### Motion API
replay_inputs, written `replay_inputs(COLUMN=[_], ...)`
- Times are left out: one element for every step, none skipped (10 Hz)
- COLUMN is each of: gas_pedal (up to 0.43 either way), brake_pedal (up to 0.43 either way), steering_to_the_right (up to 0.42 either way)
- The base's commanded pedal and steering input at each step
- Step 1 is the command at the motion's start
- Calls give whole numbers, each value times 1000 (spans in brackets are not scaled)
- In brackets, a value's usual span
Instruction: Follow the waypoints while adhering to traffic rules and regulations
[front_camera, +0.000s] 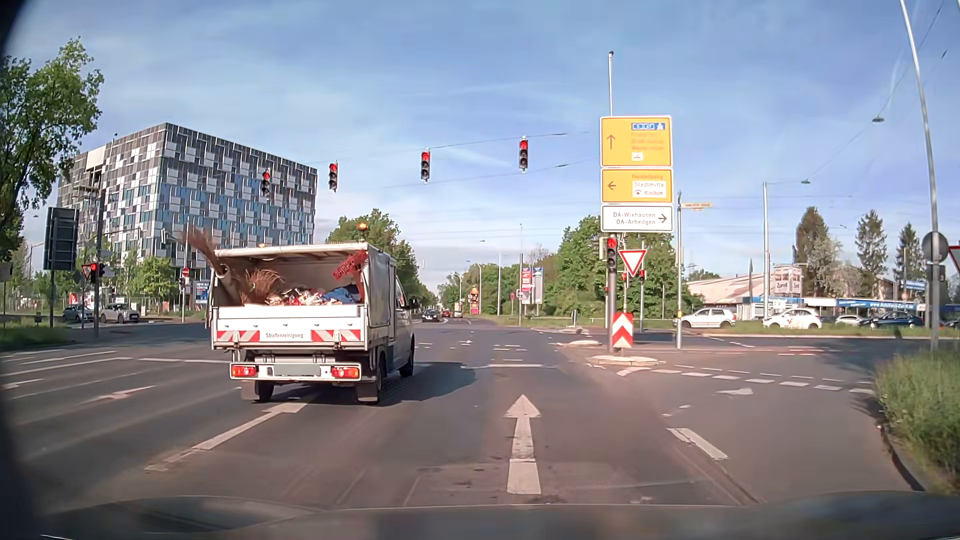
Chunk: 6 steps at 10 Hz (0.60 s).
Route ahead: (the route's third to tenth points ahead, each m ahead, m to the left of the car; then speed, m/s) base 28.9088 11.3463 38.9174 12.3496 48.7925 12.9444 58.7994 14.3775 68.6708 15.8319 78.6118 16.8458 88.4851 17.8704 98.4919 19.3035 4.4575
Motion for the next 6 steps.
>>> replay_inputs(gas_pedal=[0, 0, 0, 0, 0, 0], brake_pedal=[232, 232, 232, 226, 226, 226], steering_to_the_right=[2, 2, 1, 1, 0, 0])
